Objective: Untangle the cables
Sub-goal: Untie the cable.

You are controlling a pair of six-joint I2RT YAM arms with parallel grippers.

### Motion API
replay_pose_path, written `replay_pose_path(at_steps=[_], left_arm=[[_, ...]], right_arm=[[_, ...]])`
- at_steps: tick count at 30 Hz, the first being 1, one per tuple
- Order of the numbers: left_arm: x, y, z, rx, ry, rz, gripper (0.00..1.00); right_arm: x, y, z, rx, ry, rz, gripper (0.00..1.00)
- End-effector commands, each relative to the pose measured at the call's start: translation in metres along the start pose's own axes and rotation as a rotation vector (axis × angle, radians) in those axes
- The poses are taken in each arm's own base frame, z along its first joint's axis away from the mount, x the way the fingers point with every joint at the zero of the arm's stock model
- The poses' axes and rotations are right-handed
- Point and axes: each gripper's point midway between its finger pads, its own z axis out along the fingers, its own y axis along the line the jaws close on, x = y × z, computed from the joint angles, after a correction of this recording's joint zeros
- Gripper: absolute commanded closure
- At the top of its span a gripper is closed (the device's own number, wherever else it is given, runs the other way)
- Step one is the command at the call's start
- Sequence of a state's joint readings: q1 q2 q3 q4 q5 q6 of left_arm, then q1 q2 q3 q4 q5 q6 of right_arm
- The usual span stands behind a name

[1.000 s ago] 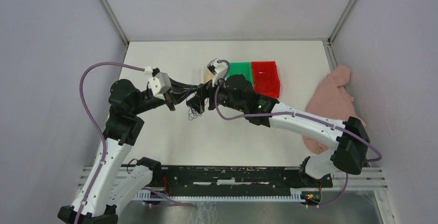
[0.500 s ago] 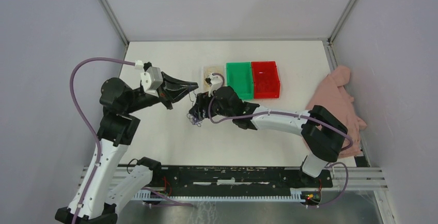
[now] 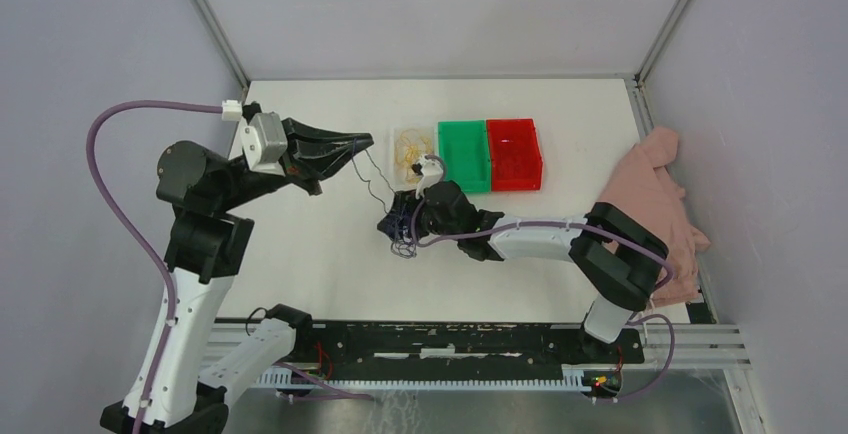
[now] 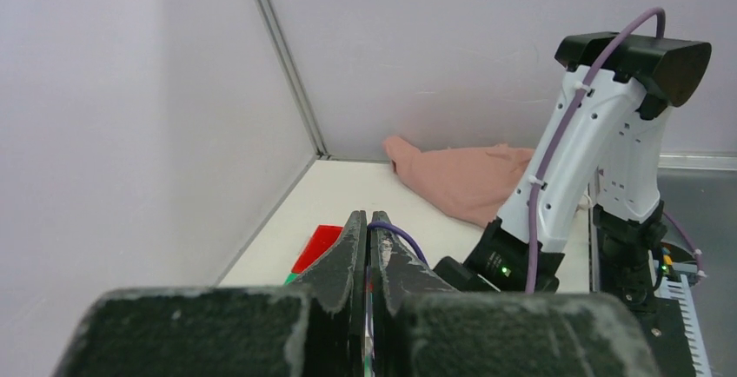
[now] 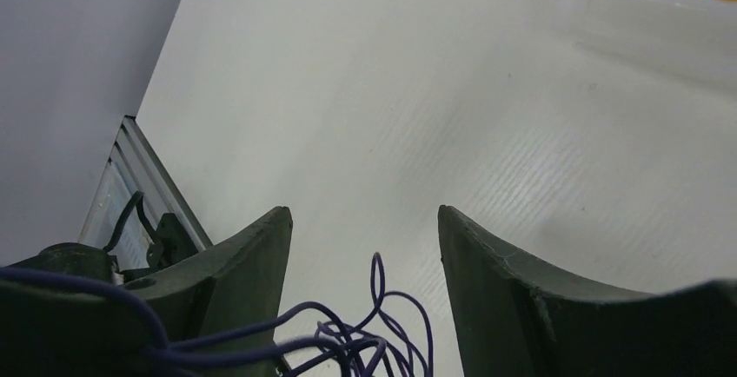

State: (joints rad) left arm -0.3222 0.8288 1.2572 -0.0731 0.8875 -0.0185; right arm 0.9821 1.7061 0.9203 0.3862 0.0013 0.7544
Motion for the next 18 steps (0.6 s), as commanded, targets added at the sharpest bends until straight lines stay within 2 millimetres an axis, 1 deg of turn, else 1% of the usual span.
replay_pose_path(at_steps=[1, 6, 9, 10, 13, 15, 18], left_arm=[[-0.048, 0.006, -0.002, -0.046, -0.089, 0.129, 0.97], [-0.074, 0.025, -0.003, -0.136, -0.113, 0.253, 0.97], [-0.093, 0.041, -0.007, -0.22, -0.13, 0.347, 0.97], [-0.097, 0.05, -0.008, -0.259, -0.128, 0.389, 0.97], [-0.12, 0.066, -0.014, -0.354, -0.145, 0.479, 0.97], [-0.132, 0.073, -0.017, -0.396, -0.152, 0.533, 0.97], [-0.146, 0.079, -0.018, -0.422, -0.159, 0.601, 0.97]], right_arm=[[0.025, -0.028, 0.004, 0.069, 0.034, 0.025, 0.32], [0.037, -0.044, 0.004, 0.109, 0.049, 0.02, 0.33], [0.041, -0.052, 0.004, 0.13, 0.05, 0.008, 0.33], [0.042, -0.054, 0.004, 0.134, 0.051, 0.006, 0.33], [0.047, -0.058, 0.003, 0.143, 0.059, -0.006, 0.33], [0.049, -0.059, 0.002, 0.144, 0.064, -0.009, 0.31], [0.052, -0.064, 0.001, 0.156, 0.074, -0.013, 0.3]])
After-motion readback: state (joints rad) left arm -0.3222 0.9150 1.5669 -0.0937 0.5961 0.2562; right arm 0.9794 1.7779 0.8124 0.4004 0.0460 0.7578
